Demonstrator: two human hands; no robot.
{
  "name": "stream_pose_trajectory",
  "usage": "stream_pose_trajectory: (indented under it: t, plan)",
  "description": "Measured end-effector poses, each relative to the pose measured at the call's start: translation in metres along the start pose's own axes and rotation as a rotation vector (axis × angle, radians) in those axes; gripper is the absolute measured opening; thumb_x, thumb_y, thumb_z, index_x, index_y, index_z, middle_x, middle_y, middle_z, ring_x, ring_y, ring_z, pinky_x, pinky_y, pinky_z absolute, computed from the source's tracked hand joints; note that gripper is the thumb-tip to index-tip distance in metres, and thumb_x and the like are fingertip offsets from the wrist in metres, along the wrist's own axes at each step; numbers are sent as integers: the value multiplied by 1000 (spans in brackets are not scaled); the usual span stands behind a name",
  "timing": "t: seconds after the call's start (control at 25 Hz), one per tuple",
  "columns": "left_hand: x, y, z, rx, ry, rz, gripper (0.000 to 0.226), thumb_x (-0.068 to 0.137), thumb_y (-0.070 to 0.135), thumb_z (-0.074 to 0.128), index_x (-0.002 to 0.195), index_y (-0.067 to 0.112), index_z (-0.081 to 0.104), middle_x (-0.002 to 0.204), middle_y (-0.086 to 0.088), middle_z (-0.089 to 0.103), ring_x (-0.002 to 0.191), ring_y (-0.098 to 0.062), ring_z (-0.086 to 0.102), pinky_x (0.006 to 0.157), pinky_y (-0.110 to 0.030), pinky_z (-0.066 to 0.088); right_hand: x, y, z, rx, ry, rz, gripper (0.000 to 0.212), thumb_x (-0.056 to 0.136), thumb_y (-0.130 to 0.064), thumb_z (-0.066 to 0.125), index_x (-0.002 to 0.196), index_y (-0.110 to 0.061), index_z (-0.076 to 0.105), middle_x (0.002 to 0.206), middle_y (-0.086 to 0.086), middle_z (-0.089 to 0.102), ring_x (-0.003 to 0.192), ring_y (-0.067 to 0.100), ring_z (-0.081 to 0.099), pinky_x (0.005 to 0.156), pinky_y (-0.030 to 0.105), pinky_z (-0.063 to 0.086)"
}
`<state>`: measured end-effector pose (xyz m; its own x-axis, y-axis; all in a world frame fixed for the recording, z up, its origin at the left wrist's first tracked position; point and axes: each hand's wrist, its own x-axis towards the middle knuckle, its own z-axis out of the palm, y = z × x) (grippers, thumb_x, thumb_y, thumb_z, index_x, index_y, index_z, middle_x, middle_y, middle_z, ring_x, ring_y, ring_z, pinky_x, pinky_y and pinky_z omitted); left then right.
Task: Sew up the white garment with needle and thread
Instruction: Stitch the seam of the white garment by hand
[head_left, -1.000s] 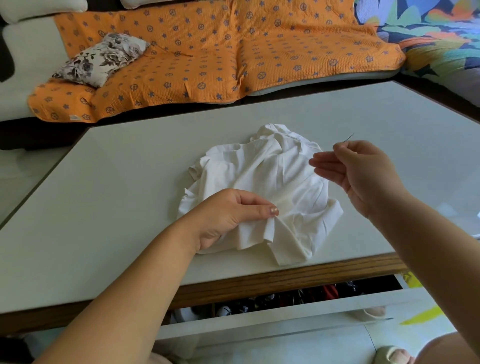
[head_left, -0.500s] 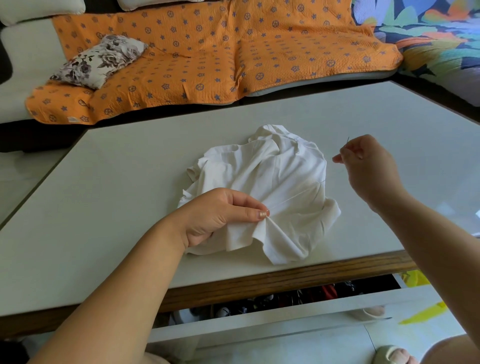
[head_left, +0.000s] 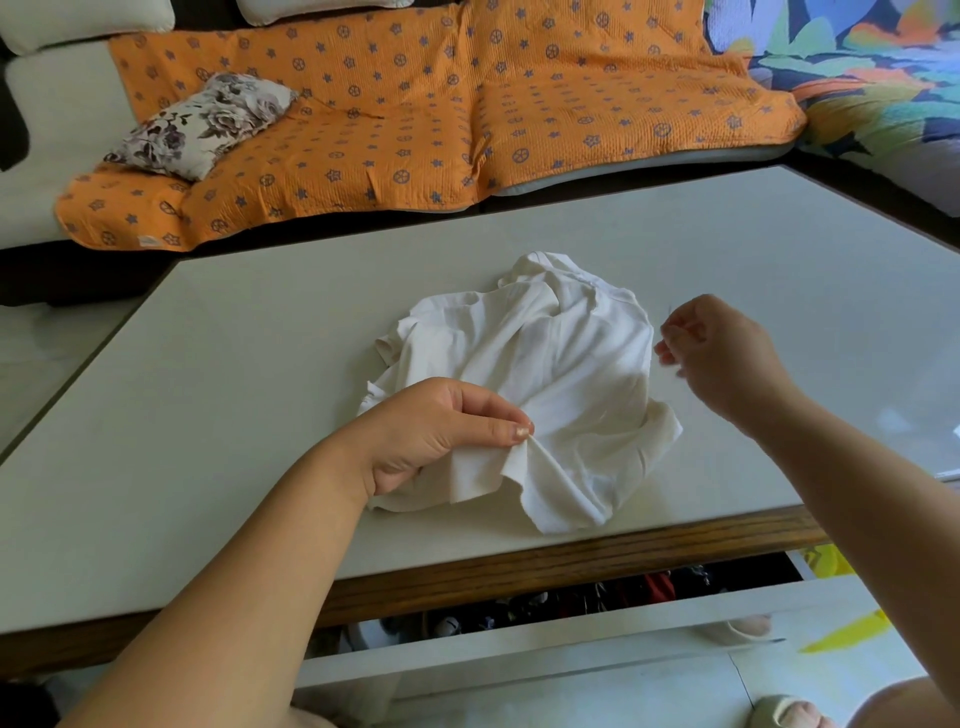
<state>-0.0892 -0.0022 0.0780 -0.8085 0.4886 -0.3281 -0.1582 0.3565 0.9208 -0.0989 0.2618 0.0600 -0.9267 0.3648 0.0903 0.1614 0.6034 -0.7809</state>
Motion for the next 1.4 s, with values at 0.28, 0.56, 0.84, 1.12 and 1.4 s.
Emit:
stream_pose_trajectory:
  t: [0.28, 0.56, 0.84, 1.12, 1.4]
  plan:
    - [6, 0, 7, -59, 112, 112, 22, 65, 31, 77, 86, 23, 79, 92, 1, 77, 93, -6, 69, 90, -18, 49, -73, -59, 3, 462, -705, 181, 8, 96, -12, 56, 95, -5, 61, 57, 11, 66, 40, 17, 54, 38, 19, 35]
    - [15, -4, 6, -86, 150, 135, 26, 74, 24, 76, 99, 19, 75, 100, 1, 77, 102, -4, 68, 89, -14, 49, -67, -53, 26, 550, -589, 177, 10, 99, -14, 55, 95, -5, 59, 63, 11, 70, 67, 29, 68, 55, 24, 51]
    - [23, -3, -11, 46, 159, 45, 18, 85, 17, 73, 103, 19, 75, 93, 1, 77, 86, -3, 70, 77, -11, 51, -50, -51, 35, 462, -483, -9, 8, 98, -10, 56, 91, -6, 59, 71, 11, 74, 61, 19, 70, 62, 27, 55]
    - [32, -6, -17, 137, 191, 101, 27, 73, 44, 72, 91, 24, 77, 96, -1, 76, 96, -15, 69, 92, -25, 50, -37, -39, 41, 445, -467, -85, 8, 96, -9, 59, 89, -8, 61, 74, 9, 75, 67, 19, 72, 67, 24, 57]
    - [34, -4, -13, 205, 305, 185, 10, 80, 21, 78, 83, 29, 73, 70, 17, 68, 68, 7, 59, 70, -8, 46, -37, -36, 39, 457, -451, -163, 7, 94, -8, 61, 87, -9, 63, 74, 5, 74, 68, 14, 71, 64, 15, 52]
